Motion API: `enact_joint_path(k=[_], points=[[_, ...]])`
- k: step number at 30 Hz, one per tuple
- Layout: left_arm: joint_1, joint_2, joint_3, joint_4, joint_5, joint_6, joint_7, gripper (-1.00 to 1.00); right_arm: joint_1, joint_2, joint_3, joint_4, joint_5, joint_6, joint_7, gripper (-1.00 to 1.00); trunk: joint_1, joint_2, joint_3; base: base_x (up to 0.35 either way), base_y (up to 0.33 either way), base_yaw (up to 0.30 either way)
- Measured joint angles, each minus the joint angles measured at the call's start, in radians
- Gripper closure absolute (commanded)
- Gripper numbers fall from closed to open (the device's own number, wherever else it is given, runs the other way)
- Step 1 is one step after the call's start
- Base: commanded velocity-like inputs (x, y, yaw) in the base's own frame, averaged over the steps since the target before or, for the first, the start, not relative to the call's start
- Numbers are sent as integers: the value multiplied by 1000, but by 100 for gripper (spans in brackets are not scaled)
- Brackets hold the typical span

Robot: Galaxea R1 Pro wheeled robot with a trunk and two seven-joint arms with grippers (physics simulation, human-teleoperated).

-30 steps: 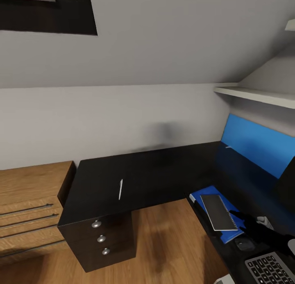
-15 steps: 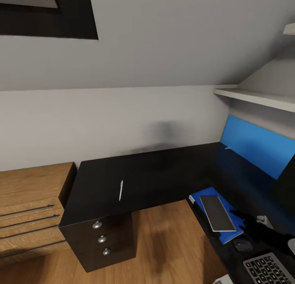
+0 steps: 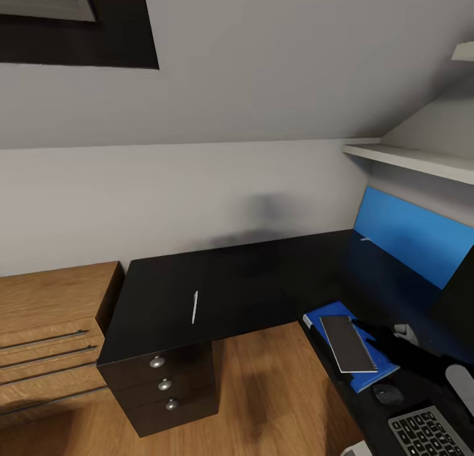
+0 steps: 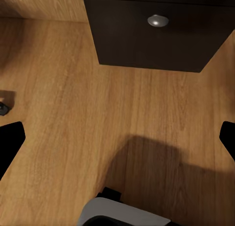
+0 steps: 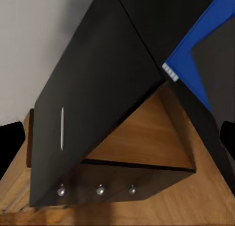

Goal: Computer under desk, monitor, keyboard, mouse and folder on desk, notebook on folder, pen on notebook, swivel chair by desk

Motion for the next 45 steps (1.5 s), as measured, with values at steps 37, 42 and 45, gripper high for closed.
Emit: enact_joint_path(k=[37, 42, 45], points=[[0, 0, 0, 0, -2, 4, -2, -100, 21, 329, 783, -184, 561, -536, -679, -100, 0, 0, 0, 0, 0, 0], [0, 0, 0, 0, -2, 4, -2, -100, 22, 341, 947, -184, 569, -656, -861, -100, 0, 0, 0, 0, 0, 0], [0, 0, 0, 0, -2, 4, -2, -100, 22, 343, 1014, -185, 573, -703, -904, -100, 0, 0, 0, 0, 0, 0]])
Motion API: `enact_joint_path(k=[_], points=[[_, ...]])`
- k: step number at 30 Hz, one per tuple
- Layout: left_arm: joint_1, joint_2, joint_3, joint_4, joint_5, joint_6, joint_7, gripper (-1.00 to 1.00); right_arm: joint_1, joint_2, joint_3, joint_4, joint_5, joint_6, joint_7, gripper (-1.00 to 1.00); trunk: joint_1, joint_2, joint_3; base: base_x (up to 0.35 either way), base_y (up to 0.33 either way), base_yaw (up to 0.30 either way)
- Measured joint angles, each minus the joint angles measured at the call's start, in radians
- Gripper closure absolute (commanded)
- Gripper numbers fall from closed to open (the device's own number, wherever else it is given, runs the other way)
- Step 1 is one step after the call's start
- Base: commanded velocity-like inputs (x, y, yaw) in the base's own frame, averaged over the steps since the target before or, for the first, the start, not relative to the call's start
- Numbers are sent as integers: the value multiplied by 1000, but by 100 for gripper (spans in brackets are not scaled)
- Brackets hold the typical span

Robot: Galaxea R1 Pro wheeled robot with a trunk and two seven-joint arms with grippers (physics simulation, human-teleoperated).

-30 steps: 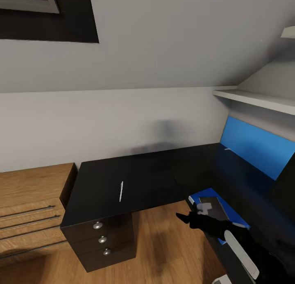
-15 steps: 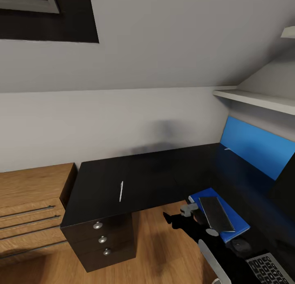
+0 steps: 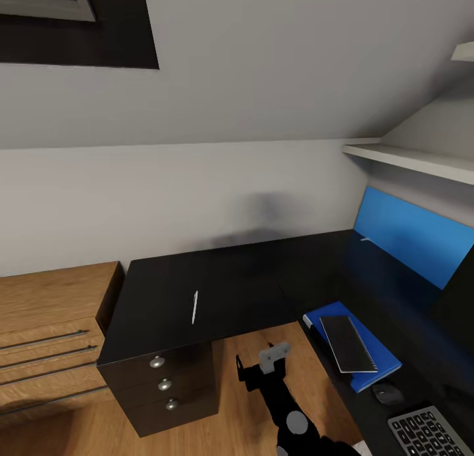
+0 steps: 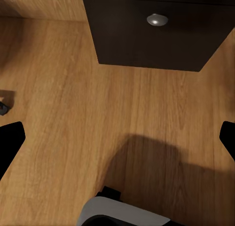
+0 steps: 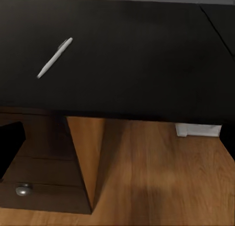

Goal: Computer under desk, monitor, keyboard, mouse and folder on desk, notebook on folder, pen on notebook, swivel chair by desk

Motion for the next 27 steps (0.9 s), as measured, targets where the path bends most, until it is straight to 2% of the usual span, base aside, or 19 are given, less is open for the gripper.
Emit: enact_joint_path(k=[2, 6, 16, 22, 27], points=[[0, 0, 0, 0, 0, 0, 0, -100, 0, 0, 25, -3, 2, -28, -17, -100, 0, 0, 0, 0, 0, 0], [0, 0, 0, 0, 0, 0, 0, -100, 0, 1, 46, -10, 0, -57, -32, -100, 0, 0, 0, 0, 0, 58], [0, 0, 0, 0, 0, 0, 0, -100, 0, 2, 53, -12, -1, -69, -41, -100, 0, 0, -5, 0, 0, 226], [0, 0, 0, 0, 0, 0, 0, -100, 0, 3, 55, -10, -3, -79, -87, -100, 0, 0, -9, 0, 0, 260], [0, 0, 0, 0, 0, 0, 0, -100, 0, 3, 56, -10, -3, -85, -100, -100, 0, 0, -12, 0, 0, 253]])
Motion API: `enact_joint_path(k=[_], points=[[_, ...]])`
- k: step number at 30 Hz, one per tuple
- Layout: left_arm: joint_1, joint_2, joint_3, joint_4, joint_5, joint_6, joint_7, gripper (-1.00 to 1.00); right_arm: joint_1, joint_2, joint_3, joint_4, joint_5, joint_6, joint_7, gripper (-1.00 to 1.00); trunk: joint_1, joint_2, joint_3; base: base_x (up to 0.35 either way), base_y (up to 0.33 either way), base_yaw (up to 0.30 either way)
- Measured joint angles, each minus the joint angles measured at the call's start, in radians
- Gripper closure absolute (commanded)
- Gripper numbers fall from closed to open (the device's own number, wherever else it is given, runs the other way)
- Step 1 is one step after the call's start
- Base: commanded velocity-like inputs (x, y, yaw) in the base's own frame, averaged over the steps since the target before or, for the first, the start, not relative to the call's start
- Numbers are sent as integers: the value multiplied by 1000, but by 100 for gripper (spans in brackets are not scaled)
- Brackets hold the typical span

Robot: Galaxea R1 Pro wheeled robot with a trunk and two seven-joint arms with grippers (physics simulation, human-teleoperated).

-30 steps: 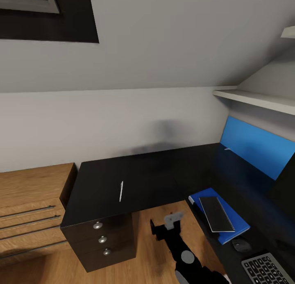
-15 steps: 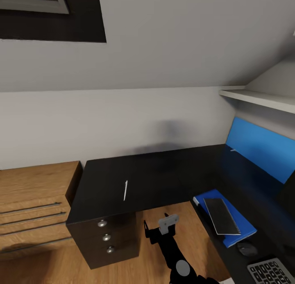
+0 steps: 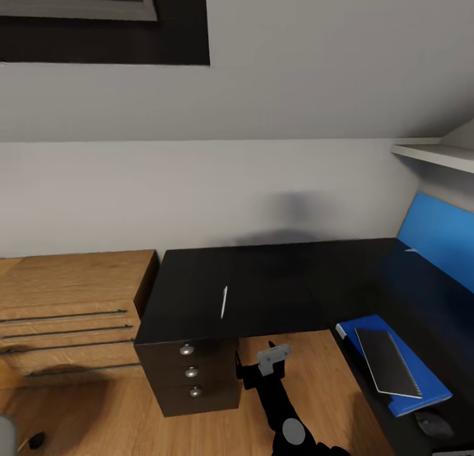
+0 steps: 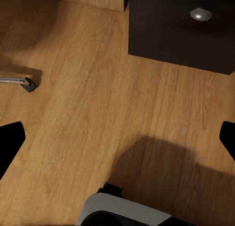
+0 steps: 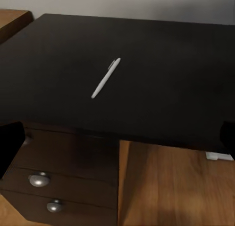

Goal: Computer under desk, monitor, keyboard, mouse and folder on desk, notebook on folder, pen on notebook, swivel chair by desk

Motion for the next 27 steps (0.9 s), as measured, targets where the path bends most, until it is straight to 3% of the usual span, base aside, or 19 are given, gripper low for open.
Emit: enact_joint_path(k=[18, 27], points=[[0, 0, 0, 0, 0, 0, 0, -100, 0, -2, -1, -5, 4, -3, -5, -100, 0, 0, -14, 0, 0, 244], [-1, 0, 0, 0, 1, -1, 1, -100, 0, -6, -4, -4, 6, -4, -3, -100, 0, 0, -16, 0, 0, 52]])
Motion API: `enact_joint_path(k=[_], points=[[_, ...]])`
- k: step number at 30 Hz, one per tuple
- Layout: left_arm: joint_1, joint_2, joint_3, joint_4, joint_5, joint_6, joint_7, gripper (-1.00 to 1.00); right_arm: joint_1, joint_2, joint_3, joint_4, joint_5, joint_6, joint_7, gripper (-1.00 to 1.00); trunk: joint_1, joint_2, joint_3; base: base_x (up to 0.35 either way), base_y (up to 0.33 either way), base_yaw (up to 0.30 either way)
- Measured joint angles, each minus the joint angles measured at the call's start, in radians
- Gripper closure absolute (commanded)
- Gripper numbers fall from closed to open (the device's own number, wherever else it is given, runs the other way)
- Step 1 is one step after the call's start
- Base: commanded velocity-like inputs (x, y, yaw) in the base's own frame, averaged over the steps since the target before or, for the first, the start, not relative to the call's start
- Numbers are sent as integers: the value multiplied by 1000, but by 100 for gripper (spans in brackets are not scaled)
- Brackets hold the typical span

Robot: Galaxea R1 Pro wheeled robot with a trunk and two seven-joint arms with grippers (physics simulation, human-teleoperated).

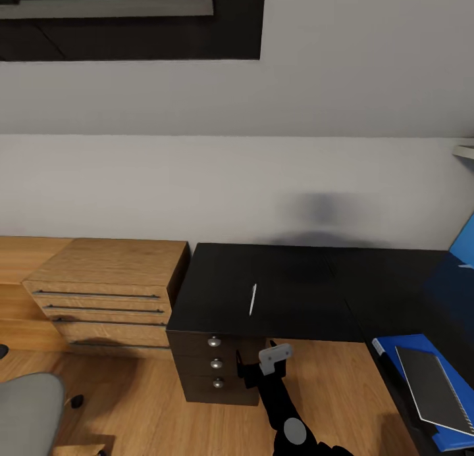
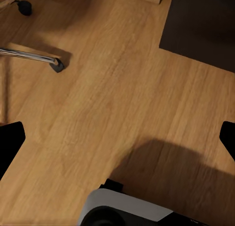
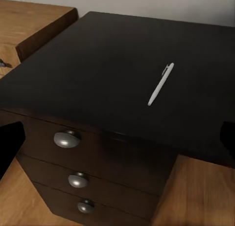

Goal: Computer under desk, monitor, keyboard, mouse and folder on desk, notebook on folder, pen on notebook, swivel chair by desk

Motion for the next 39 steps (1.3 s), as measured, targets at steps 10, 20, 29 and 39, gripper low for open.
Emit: enact_joint_path(k=[10, 20, 29, 39], points=[[0, -1, 0, 0, -1, -1, 0, -100, 0, 2, -1, 3, -1, -6, 7, -100, 0, 0, 0, 0, 0, 3], [0, -1, 0, 0, 0, -1, 1, -100, 0, 0, -4, -4, -2, -6, 4, -100, -11, 21, 9, 0, 0, 0], [1, -1, 0, 0, 0, 2, 1, -100, 0, 3, -10, -45, -28, 14, -35, -100, -46, 84, 38, 0, 0, 0], [1, -1, 0, 0, -1, 5, 0, -100, -4, 15, -59, -58, -130, 87, -101, -100, -84, 154, 69, 0, 0, 0]])
